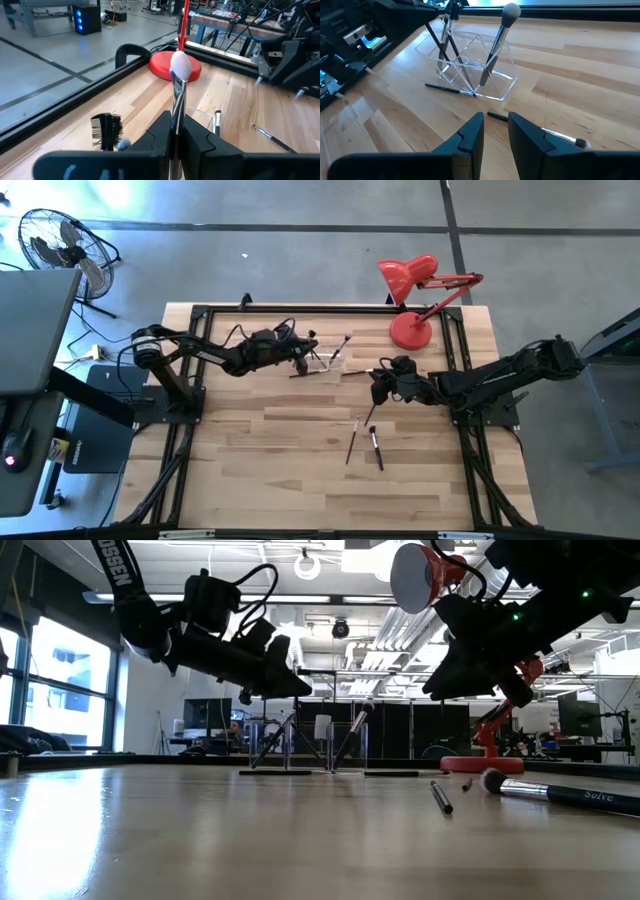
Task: Put items in baskets/containers
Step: Put the white eyeshadow brush into the transparent organizer, then put the black powder brush into the transparent organizer
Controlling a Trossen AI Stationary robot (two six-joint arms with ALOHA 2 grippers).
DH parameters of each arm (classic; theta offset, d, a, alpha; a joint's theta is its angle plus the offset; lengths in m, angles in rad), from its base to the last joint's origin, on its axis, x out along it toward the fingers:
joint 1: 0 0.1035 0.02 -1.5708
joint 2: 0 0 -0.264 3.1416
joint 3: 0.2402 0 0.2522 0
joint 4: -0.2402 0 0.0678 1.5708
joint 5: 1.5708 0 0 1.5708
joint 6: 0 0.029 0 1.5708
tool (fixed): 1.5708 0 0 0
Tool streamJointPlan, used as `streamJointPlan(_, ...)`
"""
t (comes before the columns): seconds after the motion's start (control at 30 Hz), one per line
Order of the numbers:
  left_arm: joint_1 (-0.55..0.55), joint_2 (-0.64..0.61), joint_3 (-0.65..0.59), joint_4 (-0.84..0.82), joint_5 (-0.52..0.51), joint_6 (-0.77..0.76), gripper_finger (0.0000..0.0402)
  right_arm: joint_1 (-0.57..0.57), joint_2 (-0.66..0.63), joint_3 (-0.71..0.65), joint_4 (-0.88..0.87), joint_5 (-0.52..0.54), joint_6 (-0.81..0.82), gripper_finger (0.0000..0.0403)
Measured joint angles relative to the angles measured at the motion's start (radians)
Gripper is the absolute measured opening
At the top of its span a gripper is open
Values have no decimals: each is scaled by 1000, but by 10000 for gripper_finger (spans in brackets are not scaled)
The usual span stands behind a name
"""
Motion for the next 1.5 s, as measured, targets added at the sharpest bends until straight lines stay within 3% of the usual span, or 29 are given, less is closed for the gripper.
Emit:
streamJointPlan(0.53, 0, 0, 0, -59, 4, -50, 29, -1, 0, 0, 0, 46, 0, 83)
streamJointPlan(1.0, 0, -5, 1, -73, 4, -55, 157, -1, 0, 0, 0, 38, 5, 83)
streamJointPlan(1.33, 0, -117, 2, -89, -4, -2, 170, -23, 0, 1, 0, -75, 28, 83)
streamJointPlan(1.5, -1, -205, 2, -198, -5, -7, 170, -24, 0, 1, 0, -97, 27, 83)
